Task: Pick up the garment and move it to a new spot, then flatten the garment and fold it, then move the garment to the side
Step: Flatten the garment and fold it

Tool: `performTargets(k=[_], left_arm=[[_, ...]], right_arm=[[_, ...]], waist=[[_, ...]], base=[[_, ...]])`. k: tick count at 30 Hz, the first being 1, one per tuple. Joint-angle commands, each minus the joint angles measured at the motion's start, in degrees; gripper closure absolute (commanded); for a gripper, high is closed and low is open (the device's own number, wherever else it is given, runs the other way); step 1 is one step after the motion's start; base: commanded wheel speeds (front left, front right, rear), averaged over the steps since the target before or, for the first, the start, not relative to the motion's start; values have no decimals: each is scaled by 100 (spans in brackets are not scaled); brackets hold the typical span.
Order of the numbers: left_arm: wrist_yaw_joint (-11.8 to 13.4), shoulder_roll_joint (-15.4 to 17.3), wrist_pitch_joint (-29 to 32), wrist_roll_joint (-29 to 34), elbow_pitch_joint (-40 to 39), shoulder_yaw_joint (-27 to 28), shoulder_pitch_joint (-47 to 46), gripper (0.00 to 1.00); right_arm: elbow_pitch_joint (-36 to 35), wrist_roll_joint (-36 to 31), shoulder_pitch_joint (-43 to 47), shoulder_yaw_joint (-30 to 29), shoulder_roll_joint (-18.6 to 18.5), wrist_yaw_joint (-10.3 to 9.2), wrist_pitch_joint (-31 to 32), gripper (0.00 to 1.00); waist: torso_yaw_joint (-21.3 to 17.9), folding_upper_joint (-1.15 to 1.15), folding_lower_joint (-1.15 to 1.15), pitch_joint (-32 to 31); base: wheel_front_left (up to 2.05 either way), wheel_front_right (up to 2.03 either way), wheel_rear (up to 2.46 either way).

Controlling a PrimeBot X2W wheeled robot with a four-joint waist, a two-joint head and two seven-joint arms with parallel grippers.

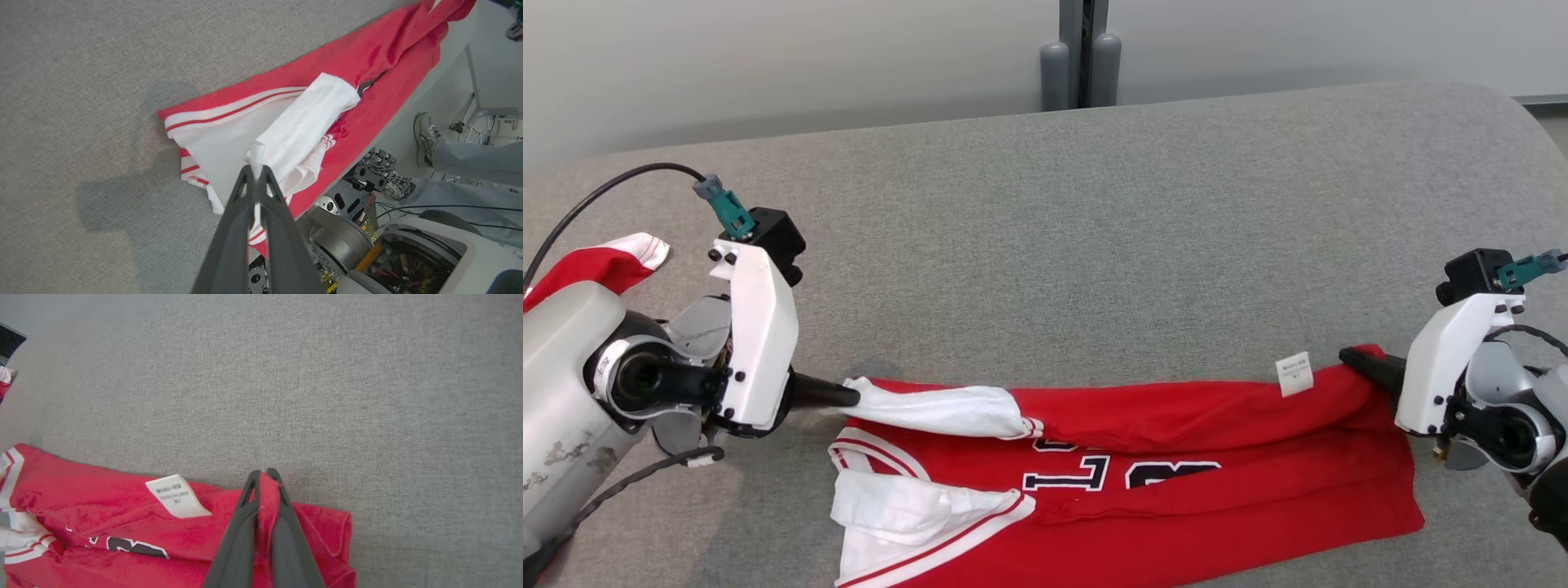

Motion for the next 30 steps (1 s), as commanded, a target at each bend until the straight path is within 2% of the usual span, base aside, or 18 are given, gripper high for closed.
performTargets(k=[1,5,14,21,30], left_arm=[[65,18,72,-46,-71,-22,95,100],[185,79,164,-84,-246,-56,133,100],[353,195,296,-202,-524,-58,217,100],[444,233,400,-303,-708,-60,270,100],[538,279,561,-507,-932,-81,412,100]], right_arm=[[-28,106,-47,56,-95,1,199,100],[-153,342,-158,187,-242,1,746,100],[-463,580,-362,489,-552,2,1557,100],[-592,808,-430,616,-804,1,1801,100],[-536,641,-591,867,-953,1,1879,100]], waist=[[26,0,0,-11],[53,0,0,-17],[50,0,0,27],[104,0,0,96],[128,0,0,109]], base=[[0,0,0],[0,0,0],[0,0,0],[0,0,0],[0,0,0]])
